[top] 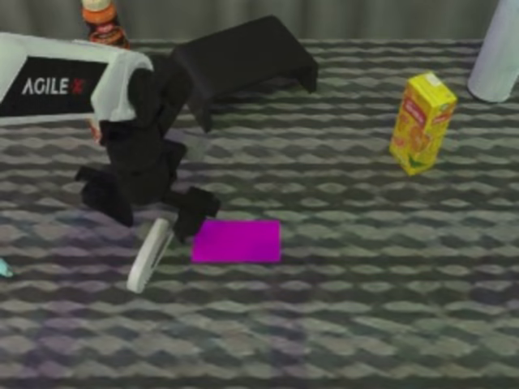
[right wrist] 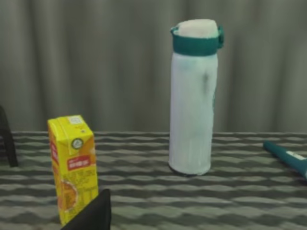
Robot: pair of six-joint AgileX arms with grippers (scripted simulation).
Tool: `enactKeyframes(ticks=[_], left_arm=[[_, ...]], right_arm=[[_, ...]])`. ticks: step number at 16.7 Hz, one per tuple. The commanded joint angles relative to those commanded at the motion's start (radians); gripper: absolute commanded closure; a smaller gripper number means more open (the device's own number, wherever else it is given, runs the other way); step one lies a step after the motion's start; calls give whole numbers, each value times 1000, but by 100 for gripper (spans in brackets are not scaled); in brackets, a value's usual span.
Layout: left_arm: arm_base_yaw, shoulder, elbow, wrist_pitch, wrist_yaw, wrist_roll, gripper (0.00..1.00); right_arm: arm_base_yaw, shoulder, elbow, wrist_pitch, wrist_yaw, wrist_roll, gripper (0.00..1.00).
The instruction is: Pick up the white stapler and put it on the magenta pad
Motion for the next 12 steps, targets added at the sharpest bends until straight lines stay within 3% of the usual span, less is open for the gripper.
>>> enactKeyframes(ticks=[8, 12], left_arm=[[0, 0, 0, 0, 0, 0, 98], [0, 0, 0, 0, 0, 0, 100]], right_arm=[[0, 0, 0, 0, 0, 0, 0], [0, 0, 0, 0, 0, 0, 0]])
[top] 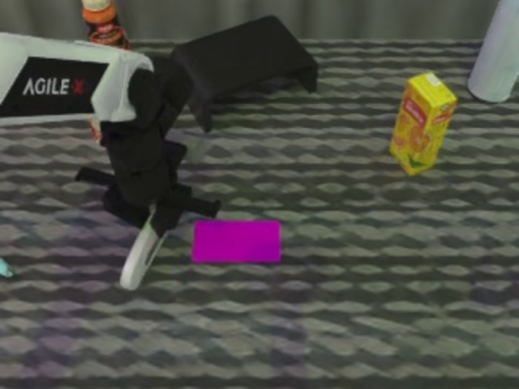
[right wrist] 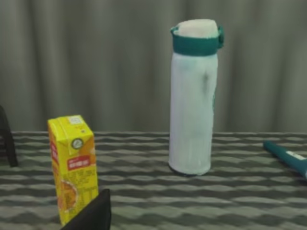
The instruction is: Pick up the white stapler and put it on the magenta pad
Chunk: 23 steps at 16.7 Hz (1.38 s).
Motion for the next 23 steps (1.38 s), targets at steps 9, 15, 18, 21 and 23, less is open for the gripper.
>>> enactKeyframes(ticks=[9, 15, 18, 21, 23], left_arm=[[4, -21, 58, -75, -1, 0, 100], [17, -102, 218, -329, -1, -2, 100], [19, -117, 236, -352, -1, -2, 100], [12, -113, 235, -350, -2, 1, 100], [-3, -100, 257, -357, -2, 36, 100]], right_arm=[[0, 0, 0, 0, 0, 0, 0], [0, 0, 0, 0, 0, 0, 0], [0, 0, 0, 0, 0, 0, 0], [0, 0, 0, 0, 0, 0, 0], [0, 0, 0, 0, 0, 0, 0]])
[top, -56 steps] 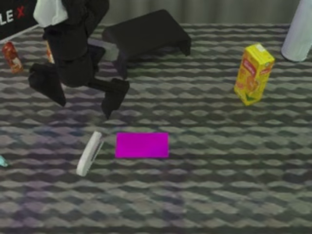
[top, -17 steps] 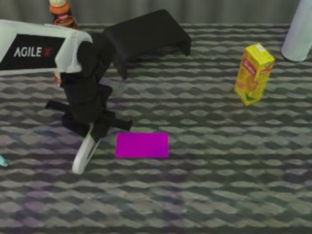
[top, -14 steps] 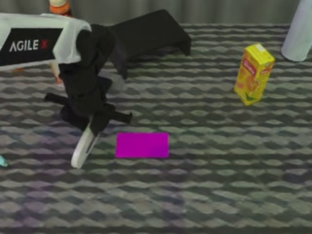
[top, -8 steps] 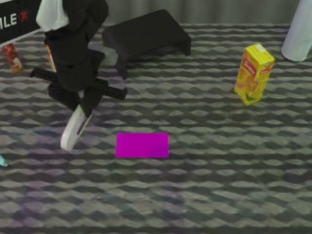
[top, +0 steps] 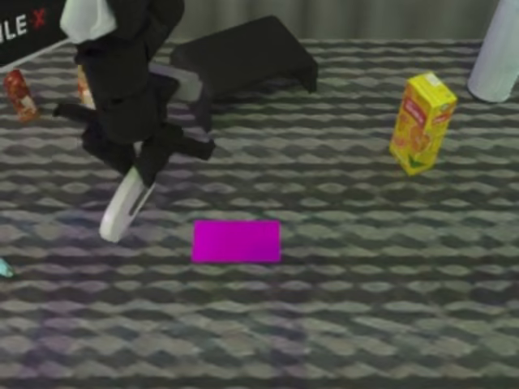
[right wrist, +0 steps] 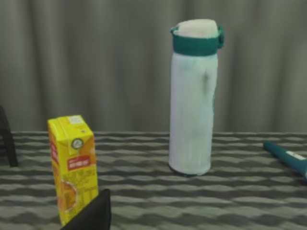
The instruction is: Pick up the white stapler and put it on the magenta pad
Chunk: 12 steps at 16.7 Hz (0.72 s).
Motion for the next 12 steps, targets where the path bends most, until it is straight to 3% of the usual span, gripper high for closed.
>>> enactKeyframes(ticks=[4, 12], left_arm=[[-68, 58, 100, -33, 1, 186, 100], [-253, 194, 342, -114, 4, 737, 100]], right_arm=[[0, 0, 0, 0, 0, 0, 0], [0, 0, 0, 0, 0, 0, 0]])
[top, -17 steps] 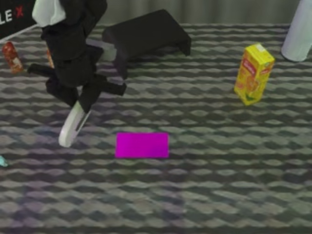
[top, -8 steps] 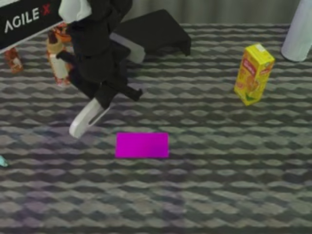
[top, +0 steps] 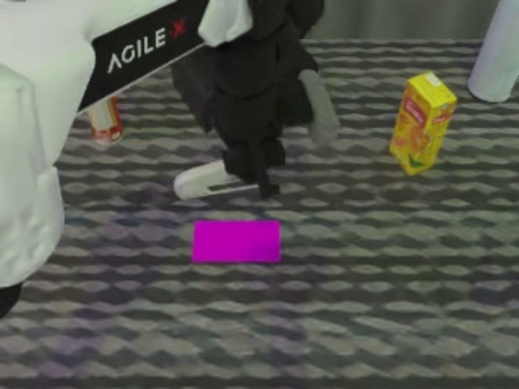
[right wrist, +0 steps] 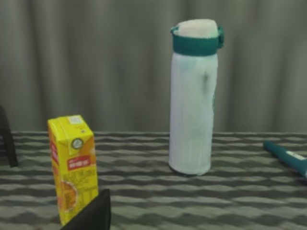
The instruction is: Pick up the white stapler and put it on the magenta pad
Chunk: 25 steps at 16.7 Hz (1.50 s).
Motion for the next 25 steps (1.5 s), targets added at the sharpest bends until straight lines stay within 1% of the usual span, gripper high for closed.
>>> enactKeyframes(ticks=[2, 4, 11, 13, 17, 19, 21, 25], left_arm=[[-33, 16, 42, -8, 0, 88, 100], [-51, 22, 65, -11, 0, 133, 100], [-48, 18, 50, 6, -1, 142, 100], [-41, 20, -7, 64, -1, 147, 100], [-22, 32, -191, 265, 2, 166, 100], [-15, 38, -261, 337, 2, 175, 100], [-13, 42, -290, 367, 3, 181, 100], [-13, 43, -291, 368, 3, 181, 100]], right_arm=[[0, 0, 0, 0, 0, 0, 0], [0, 0, 0, 0, 0, 0, 0], [0, 0, 0, 0, 0, 0, 0], [0, 0, 0, 0, 0, 0, 0], [0, 0, 0, 0, 0, 0, 0], [0, 0, 0, 0, 0, 0, 0], [0, 0, 0, 0, 0, 0, 0], [0, 0, 0, 0, 0, 0, 0]])
